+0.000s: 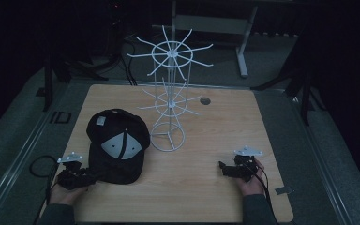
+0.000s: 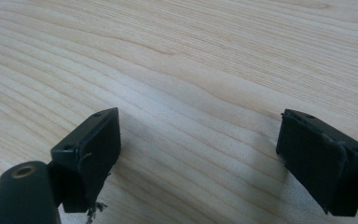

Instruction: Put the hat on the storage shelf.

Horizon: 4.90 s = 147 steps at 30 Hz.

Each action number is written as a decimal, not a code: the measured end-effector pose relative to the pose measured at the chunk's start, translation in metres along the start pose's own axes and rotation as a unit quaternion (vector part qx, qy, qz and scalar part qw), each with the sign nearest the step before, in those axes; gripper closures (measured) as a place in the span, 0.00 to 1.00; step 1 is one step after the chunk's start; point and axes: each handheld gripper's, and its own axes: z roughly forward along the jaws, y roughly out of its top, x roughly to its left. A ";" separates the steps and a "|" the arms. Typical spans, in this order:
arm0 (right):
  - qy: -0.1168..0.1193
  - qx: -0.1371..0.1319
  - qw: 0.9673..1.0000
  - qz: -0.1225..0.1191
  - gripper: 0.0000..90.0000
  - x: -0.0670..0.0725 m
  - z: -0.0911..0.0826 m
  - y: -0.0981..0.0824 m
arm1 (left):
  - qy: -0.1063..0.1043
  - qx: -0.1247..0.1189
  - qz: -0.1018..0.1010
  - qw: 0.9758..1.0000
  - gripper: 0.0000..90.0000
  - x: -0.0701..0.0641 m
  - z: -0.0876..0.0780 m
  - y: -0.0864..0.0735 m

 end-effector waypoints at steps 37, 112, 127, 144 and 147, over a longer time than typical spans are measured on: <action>0.000 0.000 1.000 0.000 0.15 0.000 0.000 0.000 | -0.108 -0.031 0.001 0.994 0.95 -0.036 -0.001 0.011; 0.000 0.000 1.000 0.000 0.15 0.000 0.000 0.000 | 0.056 -0.145 0.009 0.988 0.96 -0.053 -0.051 0.042; 0.000 0.000 1.000 0.000 0.15 0.000 0.000 0.000 | 0.069 -0.160 0.017 0.985 0.96 -0.060 -0.054 0.048; 0.000 0.000 1.000 0.000 0.15 0.000 0.000 0.000 | 0.073 -0.186 0.021 0.980 0.96 -0.067 -0.058 0.054; 0.000 0.000 1.000 0.000 0.15 0.000 0.000 0.000 | 0.073 -0.189 0.023 0.979 0.96 -0.068 -0.059 0.055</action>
